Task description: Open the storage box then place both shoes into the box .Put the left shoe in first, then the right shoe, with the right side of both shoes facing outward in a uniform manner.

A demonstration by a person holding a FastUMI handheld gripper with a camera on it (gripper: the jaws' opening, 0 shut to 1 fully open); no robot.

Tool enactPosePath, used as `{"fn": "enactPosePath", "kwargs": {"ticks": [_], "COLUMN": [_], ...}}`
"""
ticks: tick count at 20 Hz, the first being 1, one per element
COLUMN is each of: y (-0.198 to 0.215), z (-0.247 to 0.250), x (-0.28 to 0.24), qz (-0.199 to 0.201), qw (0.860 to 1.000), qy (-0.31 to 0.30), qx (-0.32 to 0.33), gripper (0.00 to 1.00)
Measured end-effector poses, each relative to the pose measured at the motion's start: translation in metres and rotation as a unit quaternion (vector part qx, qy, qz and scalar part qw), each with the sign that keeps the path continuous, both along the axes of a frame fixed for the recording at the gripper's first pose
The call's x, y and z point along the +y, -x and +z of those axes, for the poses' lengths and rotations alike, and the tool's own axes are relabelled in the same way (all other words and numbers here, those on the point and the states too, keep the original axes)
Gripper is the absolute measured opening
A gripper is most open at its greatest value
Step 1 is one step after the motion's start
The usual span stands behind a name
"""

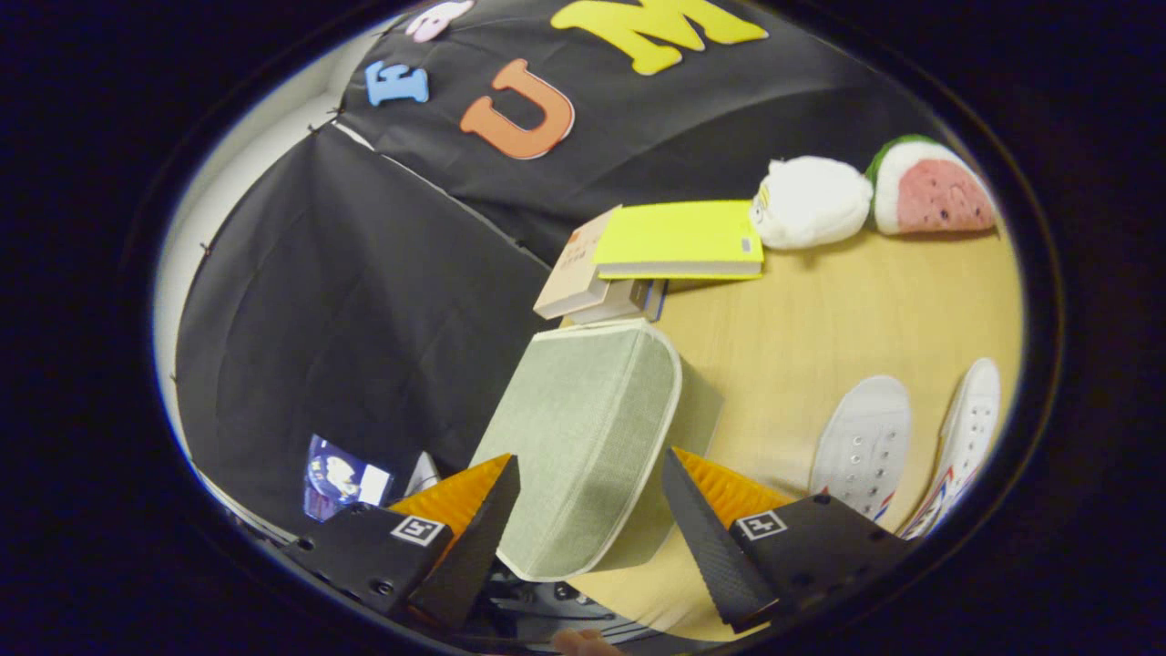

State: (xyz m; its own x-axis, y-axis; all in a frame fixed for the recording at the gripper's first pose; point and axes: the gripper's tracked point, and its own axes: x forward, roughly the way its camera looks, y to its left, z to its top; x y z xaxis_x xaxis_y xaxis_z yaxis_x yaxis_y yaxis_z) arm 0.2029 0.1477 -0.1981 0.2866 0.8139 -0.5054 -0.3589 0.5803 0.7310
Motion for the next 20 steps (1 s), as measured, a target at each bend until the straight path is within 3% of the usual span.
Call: {"fn": "enactPosePath", "kwargs": {"ticks": [4, 17, 20], "y": [-0.016, -0.019, -0.018], "z": [-0.030, -0.031, -0.029], "x": [0.007, 0.028, 0.028], "qz": [0.033, 0.125, 0.128], "qw": [0.994, 0.958, 0.957], "qy": [-0.051, -0.183, -0.186], "qx": [0.093, 0.181, 0.180], "gripper": [1.00, 0.97, 0.69]}}
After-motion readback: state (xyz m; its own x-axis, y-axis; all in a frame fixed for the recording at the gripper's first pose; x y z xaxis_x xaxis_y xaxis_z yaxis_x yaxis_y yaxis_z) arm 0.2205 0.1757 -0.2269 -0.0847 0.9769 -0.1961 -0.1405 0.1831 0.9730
